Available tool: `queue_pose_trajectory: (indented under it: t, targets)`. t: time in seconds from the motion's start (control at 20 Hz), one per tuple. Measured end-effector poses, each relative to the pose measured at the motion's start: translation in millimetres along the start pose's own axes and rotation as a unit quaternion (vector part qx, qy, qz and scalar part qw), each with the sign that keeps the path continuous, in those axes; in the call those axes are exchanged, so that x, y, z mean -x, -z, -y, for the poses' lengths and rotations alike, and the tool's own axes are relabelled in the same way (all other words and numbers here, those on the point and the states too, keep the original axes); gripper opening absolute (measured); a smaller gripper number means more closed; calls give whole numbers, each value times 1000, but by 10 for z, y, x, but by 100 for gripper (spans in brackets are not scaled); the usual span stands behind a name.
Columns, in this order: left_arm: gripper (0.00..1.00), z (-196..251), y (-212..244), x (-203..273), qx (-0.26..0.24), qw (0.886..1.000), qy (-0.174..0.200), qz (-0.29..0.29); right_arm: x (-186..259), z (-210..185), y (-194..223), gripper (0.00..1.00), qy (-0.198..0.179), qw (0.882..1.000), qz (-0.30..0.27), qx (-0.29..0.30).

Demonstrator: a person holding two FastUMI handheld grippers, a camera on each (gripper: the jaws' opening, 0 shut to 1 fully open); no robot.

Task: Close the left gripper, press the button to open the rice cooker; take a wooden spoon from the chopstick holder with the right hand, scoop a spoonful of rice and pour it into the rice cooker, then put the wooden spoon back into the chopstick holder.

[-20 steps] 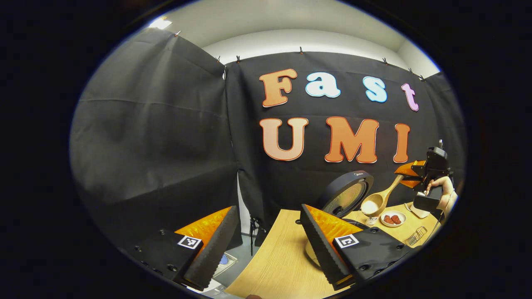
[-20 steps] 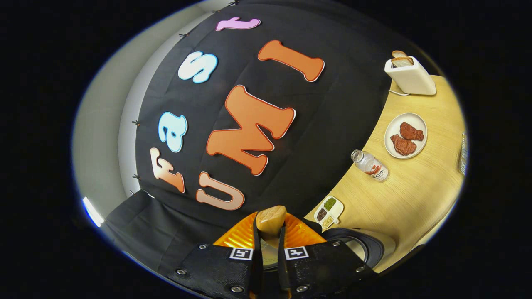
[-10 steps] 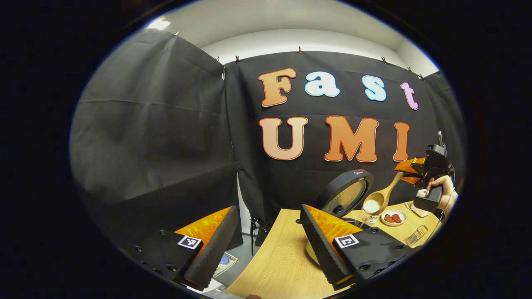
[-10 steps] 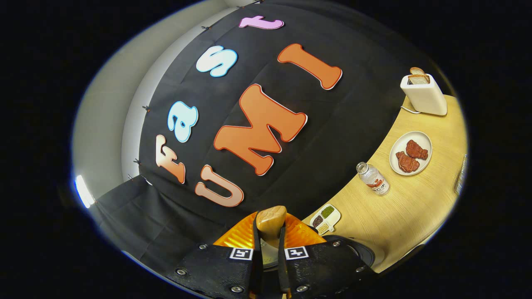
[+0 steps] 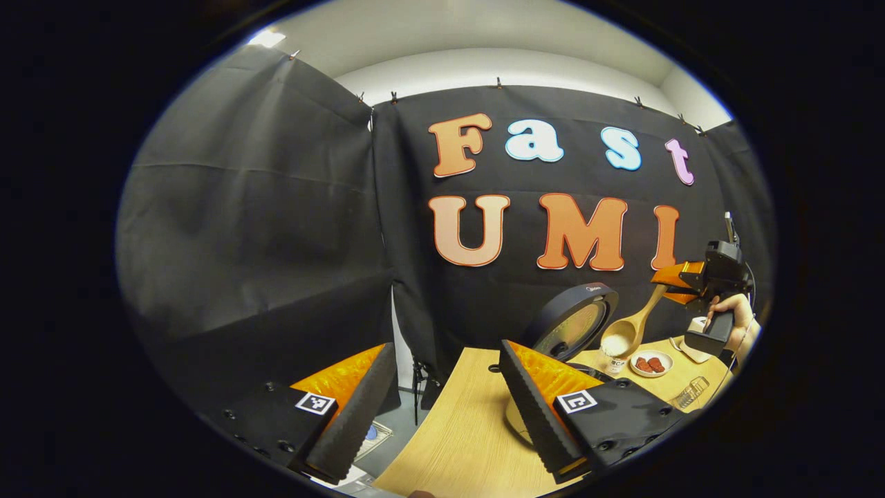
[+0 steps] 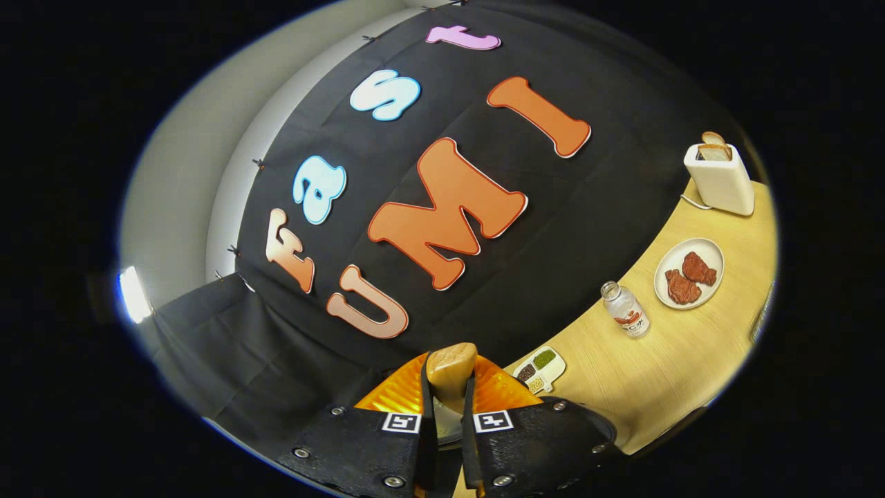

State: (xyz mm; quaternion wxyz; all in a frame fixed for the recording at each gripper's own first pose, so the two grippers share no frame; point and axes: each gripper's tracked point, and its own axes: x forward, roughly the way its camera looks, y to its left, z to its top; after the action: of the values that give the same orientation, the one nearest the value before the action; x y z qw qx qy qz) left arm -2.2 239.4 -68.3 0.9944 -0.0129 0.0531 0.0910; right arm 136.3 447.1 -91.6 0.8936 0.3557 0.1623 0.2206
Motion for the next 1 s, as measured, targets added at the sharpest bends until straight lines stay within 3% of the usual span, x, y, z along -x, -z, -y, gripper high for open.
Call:
queue_pose_trajectory:
  t: [1.0]
  targets:
    - [100,-40,46,8,9,1000,-2,-5,5,-241,94,13,-24,989,-1,145]
